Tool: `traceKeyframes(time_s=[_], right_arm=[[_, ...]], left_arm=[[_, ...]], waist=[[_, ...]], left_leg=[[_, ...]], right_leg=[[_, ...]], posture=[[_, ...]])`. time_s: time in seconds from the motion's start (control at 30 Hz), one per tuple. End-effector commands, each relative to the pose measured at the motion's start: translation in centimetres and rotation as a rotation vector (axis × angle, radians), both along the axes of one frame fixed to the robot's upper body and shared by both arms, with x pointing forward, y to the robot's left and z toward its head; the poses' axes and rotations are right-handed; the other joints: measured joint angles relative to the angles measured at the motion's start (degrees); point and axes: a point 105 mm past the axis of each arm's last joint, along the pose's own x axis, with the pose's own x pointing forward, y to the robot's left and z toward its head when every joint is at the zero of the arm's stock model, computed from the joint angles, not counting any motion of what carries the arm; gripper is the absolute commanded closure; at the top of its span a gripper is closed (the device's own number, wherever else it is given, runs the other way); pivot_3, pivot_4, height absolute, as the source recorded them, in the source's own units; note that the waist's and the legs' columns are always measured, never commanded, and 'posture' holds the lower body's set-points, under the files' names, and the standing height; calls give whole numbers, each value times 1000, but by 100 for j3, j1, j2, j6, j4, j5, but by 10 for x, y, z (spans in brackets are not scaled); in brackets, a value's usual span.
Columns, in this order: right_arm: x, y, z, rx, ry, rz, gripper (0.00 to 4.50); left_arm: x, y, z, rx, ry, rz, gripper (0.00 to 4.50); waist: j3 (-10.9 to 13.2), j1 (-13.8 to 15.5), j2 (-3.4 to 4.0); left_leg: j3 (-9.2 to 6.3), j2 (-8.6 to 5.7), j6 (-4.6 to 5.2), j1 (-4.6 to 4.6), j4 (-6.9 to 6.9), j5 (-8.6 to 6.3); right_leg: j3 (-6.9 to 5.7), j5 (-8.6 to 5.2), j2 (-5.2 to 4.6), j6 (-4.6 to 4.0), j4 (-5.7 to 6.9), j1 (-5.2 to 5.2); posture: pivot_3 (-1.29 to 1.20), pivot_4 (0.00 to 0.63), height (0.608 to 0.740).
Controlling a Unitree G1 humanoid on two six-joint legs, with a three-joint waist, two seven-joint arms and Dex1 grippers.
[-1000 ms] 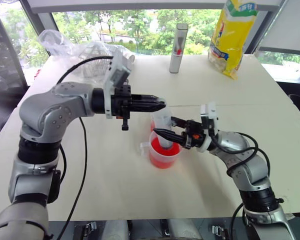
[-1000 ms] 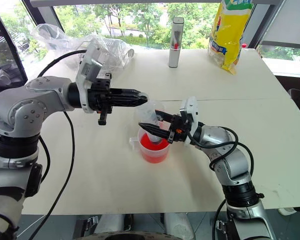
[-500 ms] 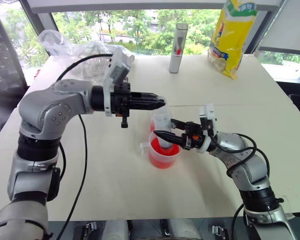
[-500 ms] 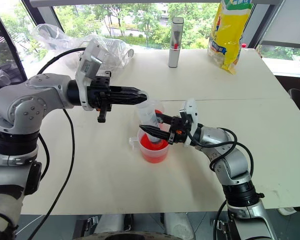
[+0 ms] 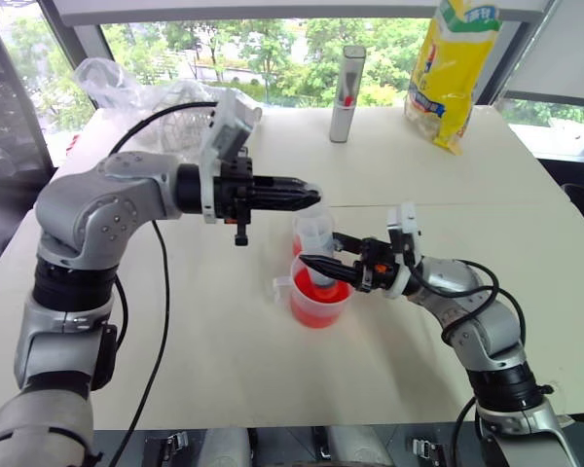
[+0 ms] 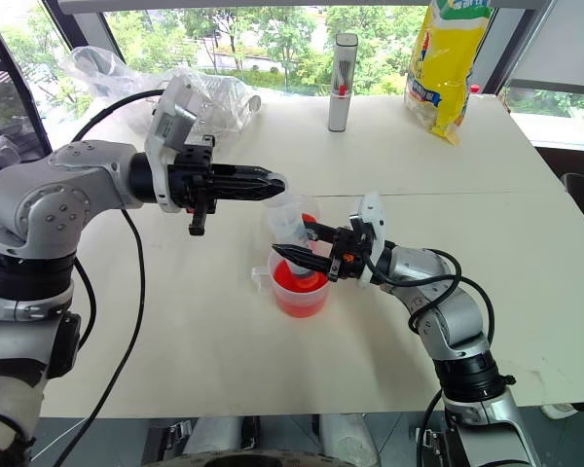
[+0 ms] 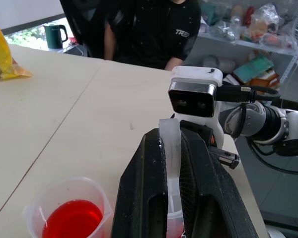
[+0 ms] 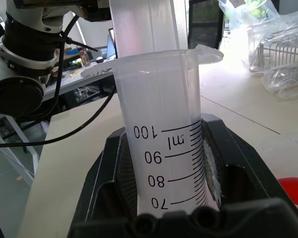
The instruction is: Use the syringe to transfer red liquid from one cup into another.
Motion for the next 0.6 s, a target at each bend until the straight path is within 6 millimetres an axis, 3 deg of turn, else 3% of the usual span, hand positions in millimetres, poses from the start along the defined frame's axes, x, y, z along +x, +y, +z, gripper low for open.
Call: traceKeyframes(time_s=[0.03,0.3,0.4,0.6], right_arm=[[-11,6,-14,-44,36,78,3103],[-12,7,-9,-34,18,85,3103],[-11,7,0,-24,-9,86,3103],[-13,6,13,-17,-40,94,3103]], left_arm=[[6,17,38,-61,-165,94,4473],[5,17,34,-53,-156,87,4473],[4,17,29,-46,-137,82,3241],[6,24,24,-31,-155,107,254]], waist=[[0,-1,0],[0,-2,0],[0,-8,-1],[-1,-1,-1]], left_leg=[[0,0,0,0,0,0],[0,0,0,1,0,0],[0,0,0,2,0,0],[0,1,0,11,0,0]], right_leg=[[0,0,0,0,0,0],[0,0,0,0,1,0],[0,0,0,0,1,0],[0,0,1,0,2,8]], posture=[[0,150,740],[0,150,740],[0,150,740],[0,150,740]])
